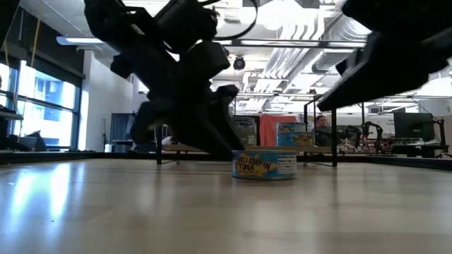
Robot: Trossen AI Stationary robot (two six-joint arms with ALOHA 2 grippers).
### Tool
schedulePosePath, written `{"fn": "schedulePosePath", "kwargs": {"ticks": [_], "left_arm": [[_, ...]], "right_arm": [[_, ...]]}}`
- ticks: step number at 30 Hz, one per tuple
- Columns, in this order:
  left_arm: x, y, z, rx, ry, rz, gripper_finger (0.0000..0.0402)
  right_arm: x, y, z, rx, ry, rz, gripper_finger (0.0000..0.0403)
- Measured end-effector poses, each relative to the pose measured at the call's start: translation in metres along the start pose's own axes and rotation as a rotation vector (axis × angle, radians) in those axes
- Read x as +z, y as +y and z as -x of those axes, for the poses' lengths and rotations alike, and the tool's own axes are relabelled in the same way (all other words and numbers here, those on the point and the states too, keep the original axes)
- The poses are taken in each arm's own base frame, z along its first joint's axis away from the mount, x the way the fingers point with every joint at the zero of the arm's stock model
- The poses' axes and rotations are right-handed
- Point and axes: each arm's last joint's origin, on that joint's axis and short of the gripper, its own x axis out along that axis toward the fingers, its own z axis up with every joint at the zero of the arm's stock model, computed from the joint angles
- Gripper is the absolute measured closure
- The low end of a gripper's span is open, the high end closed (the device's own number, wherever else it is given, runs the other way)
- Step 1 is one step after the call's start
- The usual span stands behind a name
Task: Stack canned seafood by type on shelf
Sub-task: Stack the yellow-blue tuna can on top of the bottom yellow-blue tuna can on the shelf
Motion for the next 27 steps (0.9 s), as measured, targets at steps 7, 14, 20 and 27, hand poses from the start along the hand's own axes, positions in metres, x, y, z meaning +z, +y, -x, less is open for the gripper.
{"fn": "schedulePosePath", "kwargs": {"ticks": [7,14,20,27], "left_arm": [[0.004,0.005,-0.006,-0.033,-0.026,-0.027,0.0352],[0.001,0.013,-0.007,-0.026,-0.036,0.007,0.0396],[-0.001,0.022,-0.005,-0.011,-0.066,0.1,0.0401],[-0.001,0.039,0.0,-0.081,-0.2,0.254,0.0401]], "right_arm": [[0.004,-0.001,-0.002,0.002,-0.03,-0.03,0.0395],[0.006,-0.014,-0.009,-0.036,-0.01,0.047,0.0292],[-0.002,-0.019,-0.022,-0.054,0.048,0.343,0.0182],[-0.013,-0.022,-0.034,-0.229,0.092,0.657,0.0142]]}}
